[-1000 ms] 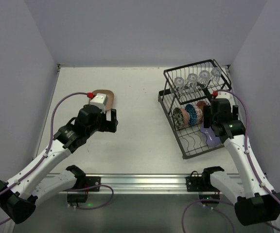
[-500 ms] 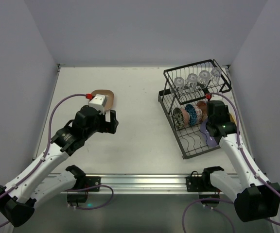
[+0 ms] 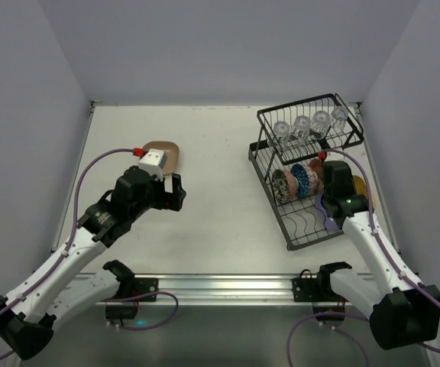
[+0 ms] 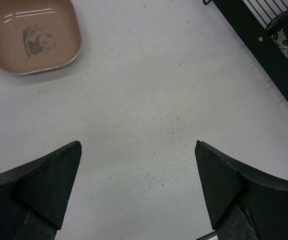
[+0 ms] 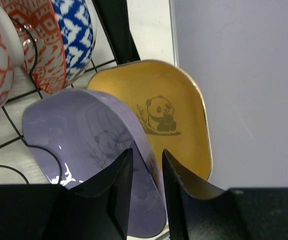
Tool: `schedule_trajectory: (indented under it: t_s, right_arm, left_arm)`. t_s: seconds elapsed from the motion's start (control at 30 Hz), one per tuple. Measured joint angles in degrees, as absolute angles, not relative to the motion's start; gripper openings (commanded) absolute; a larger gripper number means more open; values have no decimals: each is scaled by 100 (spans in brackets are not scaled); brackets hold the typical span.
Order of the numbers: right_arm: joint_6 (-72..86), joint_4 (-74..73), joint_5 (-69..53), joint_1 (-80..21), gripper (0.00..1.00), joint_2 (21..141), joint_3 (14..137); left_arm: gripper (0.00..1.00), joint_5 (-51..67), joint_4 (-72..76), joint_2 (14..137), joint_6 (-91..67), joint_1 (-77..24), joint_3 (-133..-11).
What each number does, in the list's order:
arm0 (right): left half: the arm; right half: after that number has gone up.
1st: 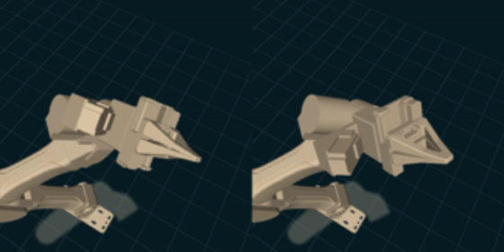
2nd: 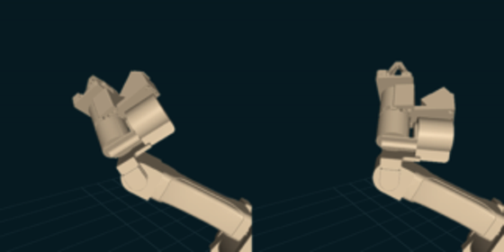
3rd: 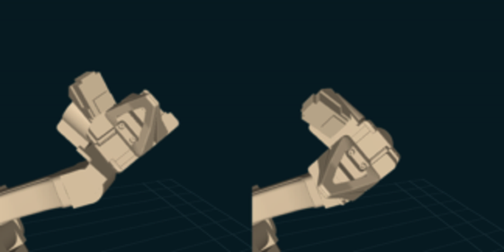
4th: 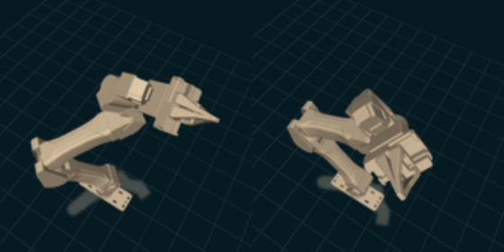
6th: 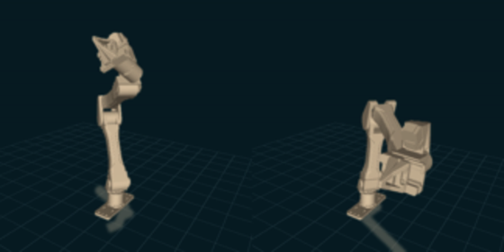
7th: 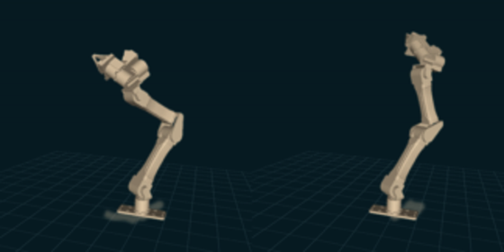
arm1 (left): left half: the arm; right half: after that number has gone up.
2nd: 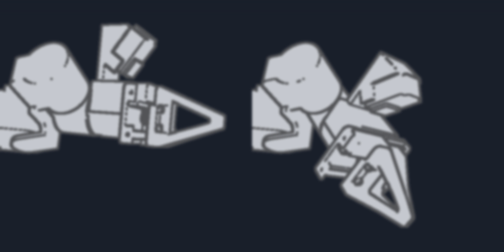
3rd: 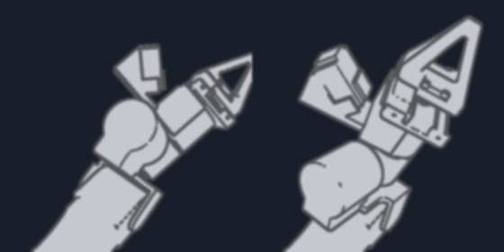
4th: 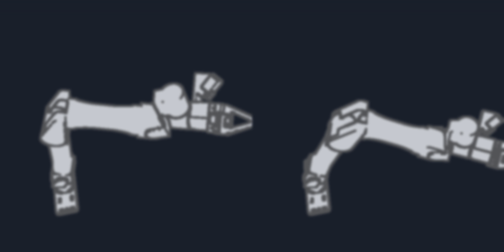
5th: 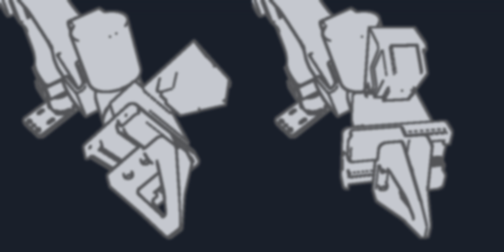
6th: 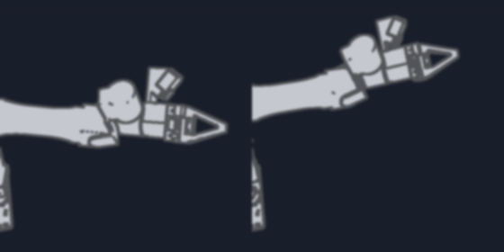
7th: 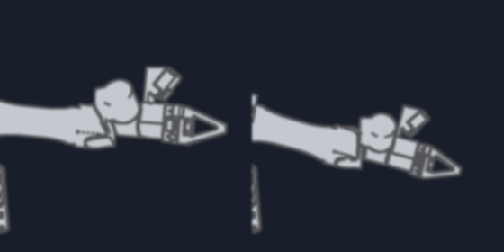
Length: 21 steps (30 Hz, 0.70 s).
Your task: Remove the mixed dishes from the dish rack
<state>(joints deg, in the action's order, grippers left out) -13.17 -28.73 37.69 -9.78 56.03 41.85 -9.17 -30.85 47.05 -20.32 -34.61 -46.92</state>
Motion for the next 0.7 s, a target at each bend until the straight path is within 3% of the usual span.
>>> schedule_trajectory:
  t_s: [0.17, 0.37, 0.43, 0.7]
  right_arm:
    - [-1378, -2910, 3774, -987, 35, 5572, 3999]
    - [-1461, -2899, 3795, -991, 27, 5413, 3903]
    - [-1516, -2869, 3826, -1002, 16, 5336, 3850]
    - [-1673, -2821, 3959, -1090, 11, 5057, 3693]
  left_arm:
    - [100, -915, -3085, 4696, -2027, -3461, -4692]
    - [100, -908, -3083, 4670, -2014, -3461, -4692]
    - [100, -891, -3081, 4663, -2001, -3461, -4692]
    - [100, -869, -3074, 4637, -1990, -3461, -4692]
